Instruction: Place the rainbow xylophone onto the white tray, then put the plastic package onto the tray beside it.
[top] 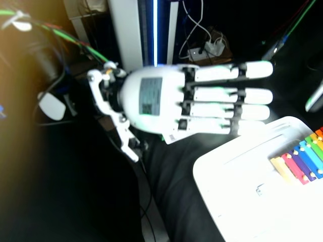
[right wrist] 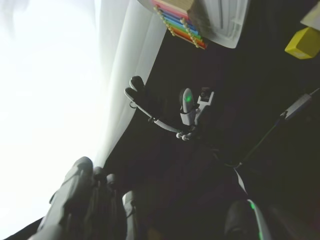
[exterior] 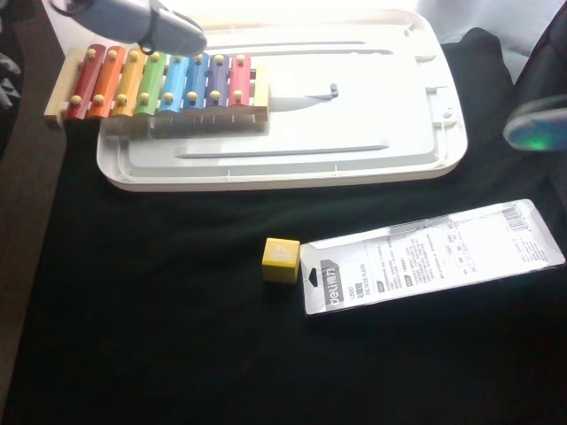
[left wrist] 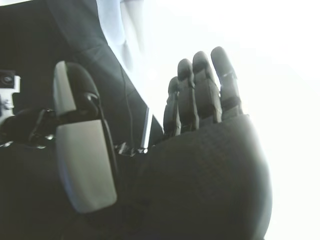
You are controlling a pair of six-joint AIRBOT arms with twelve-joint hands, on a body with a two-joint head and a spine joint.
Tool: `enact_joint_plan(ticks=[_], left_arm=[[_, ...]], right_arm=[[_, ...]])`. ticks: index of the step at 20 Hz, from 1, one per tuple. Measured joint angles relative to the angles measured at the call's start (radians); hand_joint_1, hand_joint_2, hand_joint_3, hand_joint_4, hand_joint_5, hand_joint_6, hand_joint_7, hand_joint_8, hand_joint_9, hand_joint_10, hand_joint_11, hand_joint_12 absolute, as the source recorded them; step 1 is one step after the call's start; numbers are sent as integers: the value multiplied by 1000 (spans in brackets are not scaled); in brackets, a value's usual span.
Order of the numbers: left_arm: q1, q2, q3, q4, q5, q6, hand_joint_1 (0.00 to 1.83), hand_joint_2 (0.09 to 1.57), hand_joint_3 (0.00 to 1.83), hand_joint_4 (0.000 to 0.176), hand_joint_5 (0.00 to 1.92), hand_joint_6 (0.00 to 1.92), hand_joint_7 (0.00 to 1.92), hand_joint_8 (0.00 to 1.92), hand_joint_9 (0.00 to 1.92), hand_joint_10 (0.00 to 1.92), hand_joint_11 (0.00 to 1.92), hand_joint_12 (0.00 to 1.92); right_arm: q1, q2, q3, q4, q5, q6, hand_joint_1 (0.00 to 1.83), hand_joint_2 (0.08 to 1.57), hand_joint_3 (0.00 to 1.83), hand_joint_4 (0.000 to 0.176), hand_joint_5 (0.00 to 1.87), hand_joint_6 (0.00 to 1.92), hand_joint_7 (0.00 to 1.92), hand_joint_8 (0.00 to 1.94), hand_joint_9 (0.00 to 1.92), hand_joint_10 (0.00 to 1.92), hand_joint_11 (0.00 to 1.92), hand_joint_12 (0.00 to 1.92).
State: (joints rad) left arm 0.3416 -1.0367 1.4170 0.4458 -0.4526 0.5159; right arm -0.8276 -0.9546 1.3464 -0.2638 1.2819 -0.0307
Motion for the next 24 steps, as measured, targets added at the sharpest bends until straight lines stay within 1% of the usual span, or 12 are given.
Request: enact_joint_plan(ticks=[1,3,5,7,8,13,15,16,18,19,22,24], left_arm=[[1,34,-37,-24,-11,45,809,862,0,118,129,4,223,1,178,1,0,378],[17,87,-94,-71,-51,108,816,855,0,98,97,1,185,0,151,1,0,279],[50,144,-148,-122,-98,167,746,827,4,24,24,0,218,0,205,0,16,543],[110,190,-196,-210,-160,238,755,838,5,2,11,0,199,0,189,2,0,572],[142,213,-219,-239,-185,270,740,855,5,0,11,0,202,1,188,1,0,626],[190,254,-259,-299,-278,308,718,829,0,0,14,2,226,10,232,10,0,830],[201,253,-267,-289,-280,315,716,849,3,0,15,1,227,5,216,2,0,824],[201,254,-267,-285,-272,318,732,850,2,0,19,1,230,4,211,0,0,847],[203,254,-268,-286,-270,322,759,862,3,0,4,0,211,0,215,2,0,801],[212,256,-271,-293,-270,323,762,863,2,0,4,0,213,2,224,5,0,801],[225,256,-273,-289,-265,323,760,870,2,0,0,0,205,0,233,4,0,754],[229,257,-273,-291,-265,323,779,875,1,0,1,0,204,0,227,0,0,696]], right_arm=[[1,7,-6,-4,2,1,816,857,2,101,26,80,43,1,0,0,0,0],[1,16,-18,-25,-3,2,826,856,0,60,16,77,37,0,0,0,0,0],[1,21,-34,-70,-22,11,789,852,0,37,55,94,6,0,0,0,0,0],[1,22,-37,-123,-46,34,736,844,0,42,8,72,0,0,0,0,14,6],[1,22,-37,-140,-64,41,778,823,0,4,23,73,0,0,0,0,2,1],[32,22,-37,-264,-163,95,721,743,0,0,0,0,0,0,0,0,6,3],[54,18,-35,-332,-203,132,723,644,0,59,0,0,0,0,0,0,61,37],[63,15,-31,-368,-226,150,762,620,0,59,0,0,0,0,0,0,41,32],[100,3,-24,-465,-271,197,771,614,0,33,0,0,0,0,0,0,1,0],[120,-2,-24,-517,-294,222,761,621,0,54,0,0,0,0,0,0,0,0],[141,-17,-10,-610,-334,279,584,638,3,3,0,0,25,8,58,21,170,82],[142,-23,3,-676,-363,317,588,631,1,4,0,0,55,6,114,2,148,366]])
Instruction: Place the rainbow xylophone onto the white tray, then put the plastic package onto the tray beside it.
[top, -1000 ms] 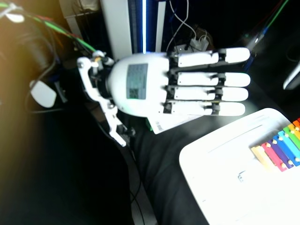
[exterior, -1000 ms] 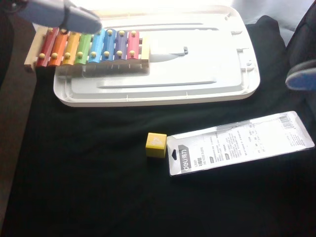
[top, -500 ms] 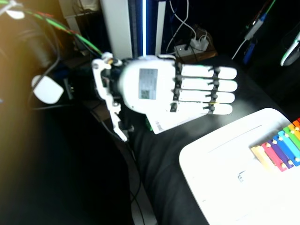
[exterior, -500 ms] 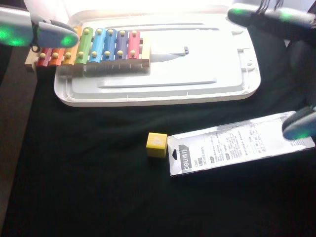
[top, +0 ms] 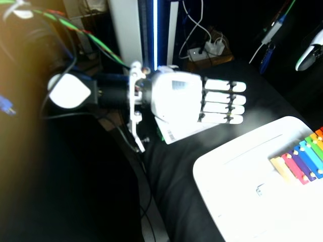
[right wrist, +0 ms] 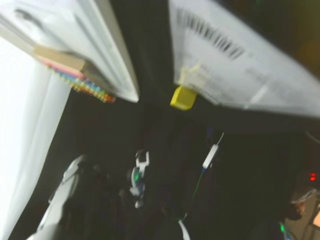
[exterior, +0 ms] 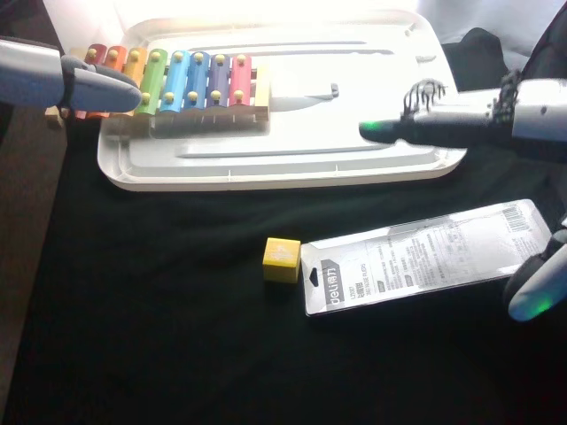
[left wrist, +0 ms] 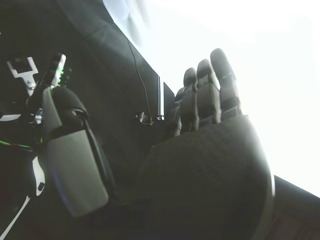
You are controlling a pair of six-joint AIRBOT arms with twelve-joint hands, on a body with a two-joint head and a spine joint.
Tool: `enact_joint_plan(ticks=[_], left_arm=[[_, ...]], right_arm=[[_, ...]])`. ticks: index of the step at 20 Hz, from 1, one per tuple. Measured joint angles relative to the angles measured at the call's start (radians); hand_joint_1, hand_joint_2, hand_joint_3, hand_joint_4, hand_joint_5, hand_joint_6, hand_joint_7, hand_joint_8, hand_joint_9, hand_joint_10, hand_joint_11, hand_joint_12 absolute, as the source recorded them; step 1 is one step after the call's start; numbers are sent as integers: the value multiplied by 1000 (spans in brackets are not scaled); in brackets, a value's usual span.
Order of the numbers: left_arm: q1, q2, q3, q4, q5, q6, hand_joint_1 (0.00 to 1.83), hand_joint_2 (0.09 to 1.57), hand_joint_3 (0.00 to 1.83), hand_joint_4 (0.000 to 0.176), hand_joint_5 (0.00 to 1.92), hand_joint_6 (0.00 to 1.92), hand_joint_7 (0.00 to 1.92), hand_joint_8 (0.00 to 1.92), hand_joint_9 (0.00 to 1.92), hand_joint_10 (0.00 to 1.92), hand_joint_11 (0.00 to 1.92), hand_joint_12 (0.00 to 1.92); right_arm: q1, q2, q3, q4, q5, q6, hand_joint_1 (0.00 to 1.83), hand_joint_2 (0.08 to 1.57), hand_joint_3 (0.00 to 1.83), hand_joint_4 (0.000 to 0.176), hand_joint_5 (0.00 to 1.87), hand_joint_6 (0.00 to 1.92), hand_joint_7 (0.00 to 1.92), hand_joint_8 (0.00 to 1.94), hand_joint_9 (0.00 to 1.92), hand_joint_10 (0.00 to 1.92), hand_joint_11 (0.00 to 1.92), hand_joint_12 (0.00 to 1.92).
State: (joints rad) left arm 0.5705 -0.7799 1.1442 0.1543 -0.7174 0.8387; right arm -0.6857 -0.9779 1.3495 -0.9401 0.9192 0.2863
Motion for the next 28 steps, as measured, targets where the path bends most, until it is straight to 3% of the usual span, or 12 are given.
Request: enact_joint_plan(ticks=[1,2,5,6,8,18,20,21,23,24,26,28], left_arm=[[8,0,-1,-2,-4,0,810,879,2,0,0,0,201,0,225,0,0,688],[16,0,-5,-4,-3,0,807,885,4,0,0,0,208,2,231,2,0,690],[36,0,-7,-12,-4,0,837,894,4,0,0,0,180,0,202,0,0,697],[47,0,-7,-23,-7,0,848,892,1,0,0,0,174,1,204,2,0,742],[72,0,-7,-45,-13,0,893,886,0,0,0,0,173,1,212,4,0,715],[130,0,-13,-79,-37,0,948,879,3,0,0,0,169,0,205,0,0,724],[137,0,-13,-86,-42,0,950,890,4,0,0,0,170,1,216,4,0,760],[138,0,-13,-87,-43,0,942,899,5,0,0,0,175,2,220,4,0,742],[138,0,-14,-87,-46,0,945,900,3,0,0,0,180,3,225,5,0,754],[138,0,-18,-94,-47,0,966,900,1,0,0,0,189,3,232,4,0,701],[142,0,-19,-94,-47,0,935,899,0,0,0,0,189,2,234,4,0,686],[146,0,-19,-95,-50,0,927,881,0,0,0,0,188,1,224,1,0,663]], right_arm=[[3,-3,6,-31,-16,19,544,624,2,0,0,0,94,3,168,0,131,709],[11,-4,12,-61,-29,37,558,619,0,0,0,0,74,0,126,0,25,847],[47,-5,15,-146,-59,82,644,606,0,17,0,0,5,0,59,1,0,875],[71,-5,15,-190,-67,105,600,615,0,1,0,0,4,0,77,2,12,922],[117,-5,15,-281,-85,144,526,614,0,0,0,0,51,15,115,15,41,944],[133,8,15,-421,-127,233,503,634,0,0,0,0,34,6,102,4,20,718],[133,16,15,-461,-134,257,496,631,0,7,0,0,38,2,100,2,0,665],[133,17,14,-473,-138,262,468,618,0,30,0,0,62,5,132,9,0,630],[133,21,10,-489,-143,277,482,611,0,52,0,0,74,4,142,7,0,556],[133,24,8,-512,-146,293,460,610,1,42,0,0,90,1,154,2,0,569],[133,26,8,-542,-151,310,485,621,1,54,0,0,84,0,125,6,0,448],[133,29,4,-554,-155,321,532,622,1,49,0,0,83,0,127,6,15,451]])
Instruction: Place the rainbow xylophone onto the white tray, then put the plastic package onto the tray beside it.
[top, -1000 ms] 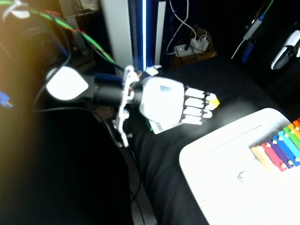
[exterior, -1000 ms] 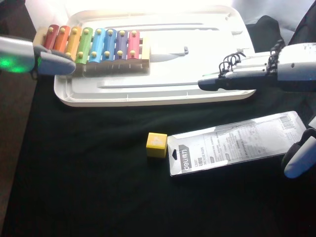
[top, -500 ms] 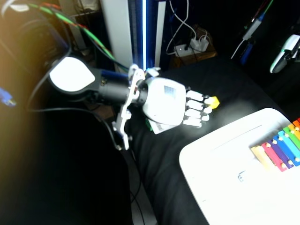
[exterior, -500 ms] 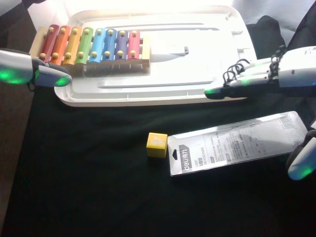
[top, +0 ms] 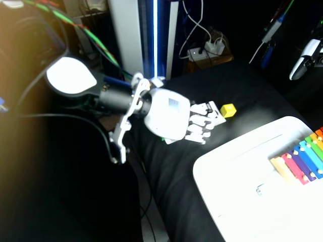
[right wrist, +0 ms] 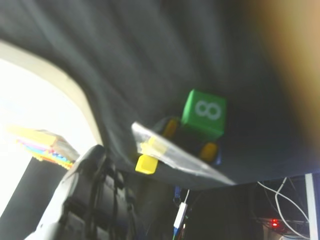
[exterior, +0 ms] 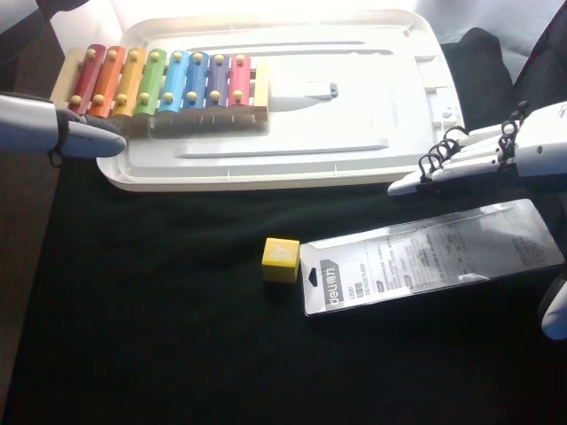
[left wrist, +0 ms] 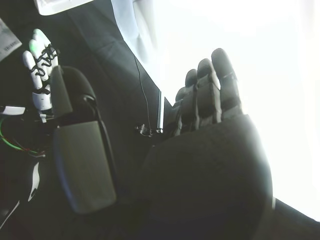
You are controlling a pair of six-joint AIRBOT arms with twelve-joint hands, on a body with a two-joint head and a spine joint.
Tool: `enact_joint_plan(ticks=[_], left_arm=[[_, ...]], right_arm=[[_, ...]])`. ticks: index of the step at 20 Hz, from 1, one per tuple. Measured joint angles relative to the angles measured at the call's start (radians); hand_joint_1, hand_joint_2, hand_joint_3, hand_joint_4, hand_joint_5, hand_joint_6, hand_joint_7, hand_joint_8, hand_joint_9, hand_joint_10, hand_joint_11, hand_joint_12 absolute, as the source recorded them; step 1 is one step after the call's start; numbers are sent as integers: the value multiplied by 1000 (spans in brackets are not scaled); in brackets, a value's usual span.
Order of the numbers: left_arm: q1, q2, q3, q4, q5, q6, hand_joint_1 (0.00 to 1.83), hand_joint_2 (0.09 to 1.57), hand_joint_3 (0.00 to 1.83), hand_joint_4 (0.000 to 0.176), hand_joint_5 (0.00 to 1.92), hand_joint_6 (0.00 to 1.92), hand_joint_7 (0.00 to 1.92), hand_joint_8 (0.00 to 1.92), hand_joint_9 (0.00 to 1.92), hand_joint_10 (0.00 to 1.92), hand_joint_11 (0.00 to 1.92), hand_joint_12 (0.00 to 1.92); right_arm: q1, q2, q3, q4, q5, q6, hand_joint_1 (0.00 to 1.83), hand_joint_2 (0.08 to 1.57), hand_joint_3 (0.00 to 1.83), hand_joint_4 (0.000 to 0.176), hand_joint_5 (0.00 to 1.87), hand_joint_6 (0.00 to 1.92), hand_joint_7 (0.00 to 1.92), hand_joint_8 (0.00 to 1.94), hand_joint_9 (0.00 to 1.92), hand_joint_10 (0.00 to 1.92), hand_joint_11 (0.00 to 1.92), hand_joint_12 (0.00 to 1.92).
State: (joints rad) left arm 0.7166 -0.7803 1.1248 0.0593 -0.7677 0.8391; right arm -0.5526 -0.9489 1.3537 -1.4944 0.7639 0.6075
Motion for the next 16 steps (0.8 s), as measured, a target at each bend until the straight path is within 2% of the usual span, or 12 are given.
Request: enact_joint_plan(ticks=[5,7,9,11,13,14,16], left_arm=[[12,0,-1,-9,-1,0,902,892,1,0,0,0,186,0,227,1,0,653],[12,0,-2,-8,1,0,905,889,0,0,0,0,190,2,227,1,0,656],[13,0,-2,-11,-1,0,919,886,0,0,0,0,197,2,228,1,0,657],[15,0,-2,-11,-1,0,912,887,0,0,0,0,197,1,231,1,0,683],[18,0,-2,-12,-1,0,924,892,1,0,0,0,194,1,218,1,0,647],[18,0,-2,-12,-1,0,924,892,1,0,0,0,194,1,218,1,0,647],[18,0,-2,-13,-1,0,906,886,0,0,0,0,194,2,206,1,0,640]], right_arm=[[0,8,0,-24,-23,10,553,607,0,46,0,0,126,12,167,17,46,459],[0,8,0,-37,-37,11,572,599,0,55,0,0,111,3,157,9,42,457],[0,8,0,-39,-47,11,591,590,1,56,0,0,124,0,178,3,71,511],[0,8,0,-42,-58,11,591,585,1,36,0,0,157,0,205,2,30,613],[-1,5,0,-52,-67,13,601,597,4,56,0,0,132,0,212,3,37,717],[-1,5,0,-52,-69,14,601,597,4,56,0,0,132,0,212,3,37,717],[-2,-5,3,-56,-73,14,565,605,5,43,0,0,167,10,259,18,104,751]])
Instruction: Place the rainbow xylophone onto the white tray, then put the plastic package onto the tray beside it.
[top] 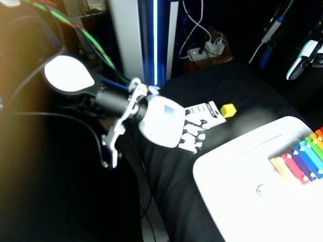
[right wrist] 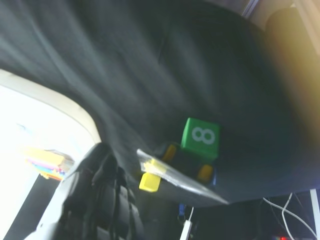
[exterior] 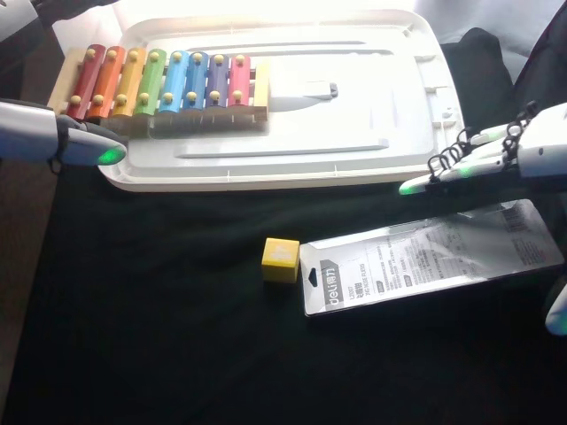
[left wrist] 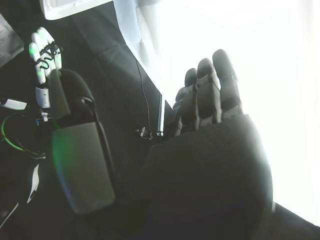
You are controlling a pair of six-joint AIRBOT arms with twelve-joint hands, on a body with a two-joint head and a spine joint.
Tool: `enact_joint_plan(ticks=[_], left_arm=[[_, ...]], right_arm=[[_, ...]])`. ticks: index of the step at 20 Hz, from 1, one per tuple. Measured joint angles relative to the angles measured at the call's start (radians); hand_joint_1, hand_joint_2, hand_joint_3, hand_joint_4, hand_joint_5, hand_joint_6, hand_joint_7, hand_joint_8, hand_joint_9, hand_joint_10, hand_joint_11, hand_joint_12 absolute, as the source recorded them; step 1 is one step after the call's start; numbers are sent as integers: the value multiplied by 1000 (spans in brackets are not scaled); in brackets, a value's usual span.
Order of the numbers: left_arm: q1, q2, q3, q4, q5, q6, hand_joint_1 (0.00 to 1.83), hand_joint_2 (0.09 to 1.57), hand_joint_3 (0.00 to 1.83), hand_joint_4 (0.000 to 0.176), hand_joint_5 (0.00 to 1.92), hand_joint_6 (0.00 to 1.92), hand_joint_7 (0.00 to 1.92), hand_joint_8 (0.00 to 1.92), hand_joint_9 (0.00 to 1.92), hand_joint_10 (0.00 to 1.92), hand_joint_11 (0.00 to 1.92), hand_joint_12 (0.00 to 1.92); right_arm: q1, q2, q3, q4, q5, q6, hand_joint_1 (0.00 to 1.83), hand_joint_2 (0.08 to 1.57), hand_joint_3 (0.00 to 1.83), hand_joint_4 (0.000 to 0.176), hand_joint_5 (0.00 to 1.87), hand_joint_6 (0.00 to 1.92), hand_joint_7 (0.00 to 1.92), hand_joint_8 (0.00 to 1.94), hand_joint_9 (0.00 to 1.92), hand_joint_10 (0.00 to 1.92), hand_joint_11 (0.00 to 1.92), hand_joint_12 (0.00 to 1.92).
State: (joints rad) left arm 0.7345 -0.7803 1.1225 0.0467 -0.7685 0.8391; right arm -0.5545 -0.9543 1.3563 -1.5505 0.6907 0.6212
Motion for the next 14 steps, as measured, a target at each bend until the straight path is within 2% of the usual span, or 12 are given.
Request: enact_joint_plan(ticks=[1,2,3,4,6,8,9,10,11,12,13,14], left_arm=[[0,0,-1,-1,0,0,906,886,0,0,0,0,194,2,206,1,0,640],[1,0,-2,-4,-2,0,899,881,0,0,0,0,204,4,219,5,0,657],[3,0,-2,-7,-3,0,904,881,0,0,0,0,201,1,215,2,0,641],[5,0,-2,-7,-5,0,892,883,0,0,0,0,200,1,217,3,0,637],[5,0,-2,-7,-4,0,862,883,0,0,0,0,203,1,230,6,0,673],[6,0,-2,-9,-5,0,888,880,0,0,0,0,201,1,227,4,0,668],[7,0,-2,-10,-4,0,888,880,0,0,0,0,201,1,227,4,0,668],[9,0,-2,-11,-7,0,891,880,0,0,0,0,202,1,226,2,0,656],[16,0,-2,-13,-14,0,904,881,0,0,0,0,203,1,230,3,0,655],[19,0,-2,-14,-14,0,904,881,0,0,0,0,203,1,230,3,0,655],[25,-1,-2,-21,-16,0,931,885,1,0,0,0,192,1,231,3,0,629],[29,-1,-2,-26,-17,0,932,889,2,0,0,0,192,1,236,4,0,625]], right_arm=[[-6,-2,0,5,-1,0,565,605,5,43,0,0,167,10,259,18,104,751],[-10,-8,3,-3,-2,0,552,594,0,58,0,0,165,6,266,17,137,763],[-13,-12,3,-5,-5,2,554,596,0,65,0,0,151,1,254,10,120,753],[-20,-17,5,-3,-2,2,559,598,0,66,0,0,149,0,241,2,127,701],[-26,-24,9,-7,-8,3,570,595,0,54,0,0,163,4,248,3,88,659],[-35,-29,18,-5,-11,4,572,606,0,77,0,0,146,2,209,0,68,535],[-35,-33,24,-8,-14,4,572,606,0,77,0,0,146,2,209,0,68,535],[-35,-38,28,-6,-19,4,657,627,6,75,0,0,169,10,228,10,85,519],[-35,-41,31,-2,-21,5,758,666,18,95,0,0,162,6,246,16,190,567],[-37,-42,32,-2,-23,4,758,666,18,95,0,0,162,6,246,16,190,567],[-42,-43,34,-1,-23,5,936,727,7,120,0,0,193,6,338,25,384,630],[-42,-48,41,1,-23,3,1010,770,5,128,0,0,200,2,354,15,414,637]])
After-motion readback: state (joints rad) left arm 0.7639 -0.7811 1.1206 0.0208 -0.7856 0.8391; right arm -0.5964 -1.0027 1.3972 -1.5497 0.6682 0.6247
